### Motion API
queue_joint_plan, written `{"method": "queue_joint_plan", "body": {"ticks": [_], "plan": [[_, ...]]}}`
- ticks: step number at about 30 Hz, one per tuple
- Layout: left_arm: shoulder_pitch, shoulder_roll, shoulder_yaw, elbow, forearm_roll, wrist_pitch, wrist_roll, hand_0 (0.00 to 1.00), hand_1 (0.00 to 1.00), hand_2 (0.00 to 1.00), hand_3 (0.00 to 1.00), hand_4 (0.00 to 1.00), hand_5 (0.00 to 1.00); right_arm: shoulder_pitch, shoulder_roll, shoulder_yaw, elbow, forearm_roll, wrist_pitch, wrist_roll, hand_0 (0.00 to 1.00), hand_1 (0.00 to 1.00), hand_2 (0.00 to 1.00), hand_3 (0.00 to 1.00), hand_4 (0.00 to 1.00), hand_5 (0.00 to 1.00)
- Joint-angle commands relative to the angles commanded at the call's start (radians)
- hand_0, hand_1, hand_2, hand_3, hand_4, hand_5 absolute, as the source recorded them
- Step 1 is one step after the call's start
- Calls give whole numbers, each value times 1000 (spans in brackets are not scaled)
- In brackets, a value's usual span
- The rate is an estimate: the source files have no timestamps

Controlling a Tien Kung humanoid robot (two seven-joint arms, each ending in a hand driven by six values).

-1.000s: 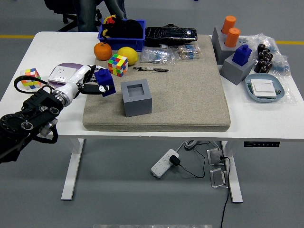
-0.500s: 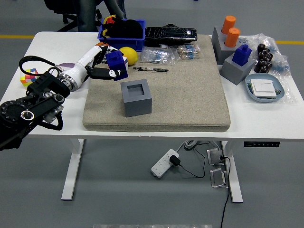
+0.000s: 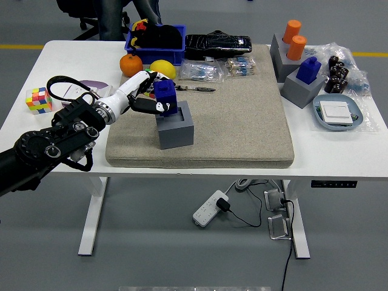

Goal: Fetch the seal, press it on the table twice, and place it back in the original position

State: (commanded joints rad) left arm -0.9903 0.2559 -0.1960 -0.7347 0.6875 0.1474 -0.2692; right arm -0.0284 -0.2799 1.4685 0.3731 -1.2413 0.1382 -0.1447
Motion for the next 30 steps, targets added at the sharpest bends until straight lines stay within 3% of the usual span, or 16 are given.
{"method": "queue_joint_plan", "body": {"ticks": [14,30], "plan": [[-4,-49,18,50,-24,-2,2,632,533,530,582,763,2,0,-5,-13,-1,3,0,0,835,731,699,712,747,515],[0,-67,24,62,-37,-2,1,632,533,530,582,764,2,2,-6,-10,-1,2,0,0,833,730,698,712,746,514]]}}
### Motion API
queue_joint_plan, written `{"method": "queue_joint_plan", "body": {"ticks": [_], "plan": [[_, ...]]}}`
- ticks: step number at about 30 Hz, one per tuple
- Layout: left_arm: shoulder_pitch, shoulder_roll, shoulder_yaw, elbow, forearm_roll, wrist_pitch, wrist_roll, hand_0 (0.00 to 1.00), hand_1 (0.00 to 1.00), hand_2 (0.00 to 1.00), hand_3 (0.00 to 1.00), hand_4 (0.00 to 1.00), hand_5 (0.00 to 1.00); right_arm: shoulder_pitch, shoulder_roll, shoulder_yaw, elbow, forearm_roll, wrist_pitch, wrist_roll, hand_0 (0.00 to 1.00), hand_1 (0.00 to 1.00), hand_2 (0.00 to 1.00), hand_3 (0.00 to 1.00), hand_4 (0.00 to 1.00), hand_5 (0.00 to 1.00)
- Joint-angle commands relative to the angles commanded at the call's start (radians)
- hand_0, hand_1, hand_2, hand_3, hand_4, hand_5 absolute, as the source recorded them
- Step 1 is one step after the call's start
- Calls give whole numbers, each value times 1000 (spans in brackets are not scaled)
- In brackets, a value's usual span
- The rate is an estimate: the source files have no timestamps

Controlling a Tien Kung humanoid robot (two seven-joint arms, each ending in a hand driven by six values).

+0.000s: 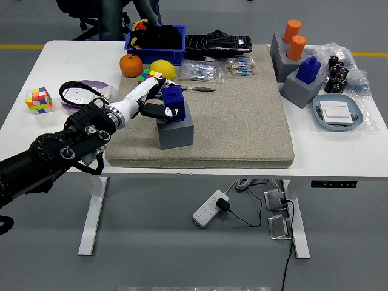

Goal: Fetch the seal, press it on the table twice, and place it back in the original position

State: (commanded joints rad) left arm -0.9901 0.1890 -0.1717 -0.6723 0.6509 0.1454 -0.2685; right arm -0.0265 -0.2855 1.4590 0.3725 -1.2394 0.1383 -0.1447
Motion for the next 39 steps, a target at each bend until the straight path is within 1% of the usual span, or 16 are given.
{"method": "queue_joint_plan", "body": {"ticks": [10,19,27,39], "plan": [[3,-9,6,5,-5,2,-4,632,532,531,582,763,2,1,1,-3,1,1,0,0,835,731,698,712,747,515],[-4,-16,14,16,-6,6,-10,632,533,530,582,763,2,5,2,-3,1,3,0,1,835,731,698,712,747,515],[-11,-9,43,22,4,4,-9,632,533,530,582,763,2,4,0,-3,1,3,0,0,834,731,698,712,747,515],[-5,-11,51,33,6,9,-17,632,533,530,582,764,2,5,0,-7,1,5,0,1,835,731,698,712,747,515]]}}
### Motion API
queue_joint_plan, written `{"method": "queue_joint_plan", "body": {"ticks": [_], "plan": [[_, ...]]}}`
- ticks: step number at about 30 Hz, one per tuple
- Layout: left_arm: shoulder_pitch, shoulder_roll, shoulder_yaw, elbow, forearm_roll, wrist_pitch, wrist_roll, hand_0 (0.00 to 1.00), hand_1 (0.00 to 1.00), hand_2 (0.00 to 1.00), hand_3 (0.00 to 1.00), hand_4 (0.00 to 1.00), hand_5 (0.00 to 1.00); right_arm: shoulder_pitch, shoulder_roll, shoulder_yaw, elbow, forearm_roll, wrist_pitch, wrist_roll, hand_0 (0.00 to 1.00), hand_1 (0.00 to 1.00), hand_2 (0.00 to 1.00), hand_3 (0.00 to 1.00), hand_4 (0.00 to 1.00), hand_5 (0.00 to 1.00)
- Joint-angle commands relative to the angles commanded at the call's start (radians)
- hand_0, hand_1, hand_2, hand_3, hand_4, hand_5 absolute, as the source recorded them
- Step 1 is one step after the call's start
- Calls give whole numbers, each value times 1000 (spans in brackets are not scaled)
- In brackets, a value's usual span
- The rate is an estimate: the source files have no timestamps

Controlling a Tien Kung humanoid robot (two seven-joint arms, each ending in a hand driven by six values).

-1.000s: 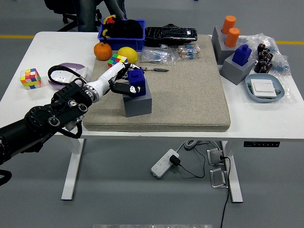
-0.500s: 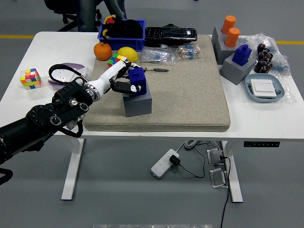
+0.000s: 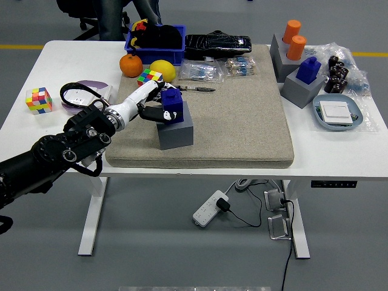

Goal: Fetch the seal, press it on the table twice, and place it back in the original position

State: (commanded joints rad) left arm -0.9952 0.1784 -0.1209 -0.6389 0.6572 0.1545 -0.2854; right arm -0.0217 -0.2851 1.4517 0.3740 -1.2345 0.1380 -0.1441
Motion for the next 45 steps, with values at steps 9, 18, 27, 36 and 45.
{"method": "queue_joint_plan", "body": {"ticks": [9,18,27,36,45], "plan": [[-6,-6,-9,8,0,8,-12,632,533,530,582,763,2,1,0,2,-1,0,0,-1,834,731,698,712,746,514],[1,-11,-1,18,1,10,-12,632,532,530,582,764,2,1,1,-2,0,2,0,0,834,731,698,712,746,514],[13,-22,4,27,-5,20,-21,633,533,529,582,765,2,-1,1,-5,-1,2,0,0,835,731,698,712,746,514],[14,-26,3,27,-15,13,-17,658,574,556,590,766,2,1,1,-4,0,3,-1,0,834,731,698,712,746,514],[15,-27,4,31,-13,6,-11,669,616,579,604,787,2,1,2,-5,0,3,0,0,834,731,698,712,746,514]]}}
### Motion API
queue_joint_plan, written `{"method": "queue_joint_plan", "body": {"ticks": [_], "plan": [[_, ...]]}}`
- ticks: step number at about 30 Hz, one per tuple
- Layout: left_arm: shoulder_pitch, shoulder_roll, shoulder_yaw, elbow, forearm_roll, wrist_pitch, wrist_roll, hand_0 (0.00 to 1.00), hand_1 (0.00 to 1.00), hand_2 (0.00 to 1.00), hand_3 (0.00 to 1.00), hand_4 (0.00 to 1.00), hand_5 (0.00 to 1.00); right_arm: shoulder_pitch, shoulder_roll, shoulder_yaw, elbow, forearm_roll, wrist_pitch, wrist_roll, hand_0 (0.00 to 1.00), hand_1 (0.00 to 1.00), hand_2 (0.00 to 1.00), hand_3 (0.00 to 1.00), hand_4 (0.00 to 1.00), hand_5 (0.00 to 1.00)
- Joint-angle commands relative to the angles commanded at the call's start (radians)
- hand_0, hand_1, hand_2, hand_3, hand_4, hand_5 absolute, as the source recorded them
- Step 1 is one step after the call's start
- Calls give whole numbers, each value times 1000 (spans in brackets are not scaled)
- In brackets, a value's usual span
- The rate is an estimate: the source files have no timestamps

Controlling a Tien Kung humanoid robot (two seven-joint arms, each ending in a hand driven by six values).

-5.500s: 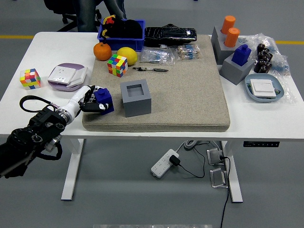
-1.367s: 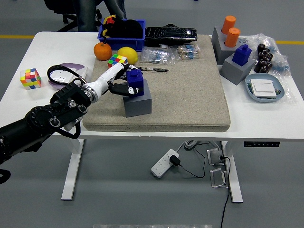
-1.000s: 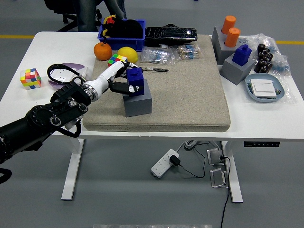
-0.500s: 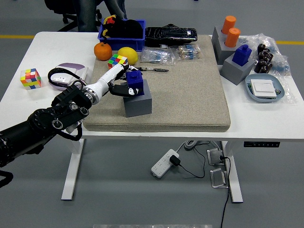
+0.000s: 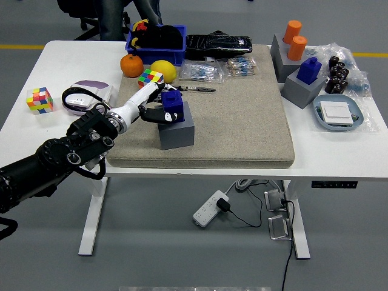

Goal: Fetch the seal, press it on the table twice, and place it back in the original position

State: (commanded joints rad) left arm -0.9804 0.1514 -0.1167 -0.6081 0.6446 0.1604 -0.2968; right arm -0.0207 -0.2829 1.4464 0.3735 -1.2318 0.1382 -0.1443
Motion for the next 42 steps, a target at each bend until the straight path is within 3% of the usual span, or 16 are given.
{"method": "queue_joint_plan", "body": {"ticks": [1,2,7,8,42], "plan": [[0,0,-2,1,3,-2,2,669,616,579,604,787,2,0,0,-1,0,0,0,0,834,731,698,712,746,514],[0,0,-3,1,4,-2,4,702,696,636,628,846,2,0,0,-1,0,1,0,0,834,731,698,712,746,513],[4,-3,-10,2,13,2,7,702,696,636,628,846,2,-2,0,0,0,0,0,-1,834,731,698,712,746,513],[4,-3,-11,2,14,2,7,719,711,663,651,883,2,-2,0,0,0,0,0,-1,835,731,698,712,746,512],[1,5,-20,-2,11,1,5,733,713,661,681,906,2,-3,3,0,0,1,0,0,834,730,698,712,746,512]]}}
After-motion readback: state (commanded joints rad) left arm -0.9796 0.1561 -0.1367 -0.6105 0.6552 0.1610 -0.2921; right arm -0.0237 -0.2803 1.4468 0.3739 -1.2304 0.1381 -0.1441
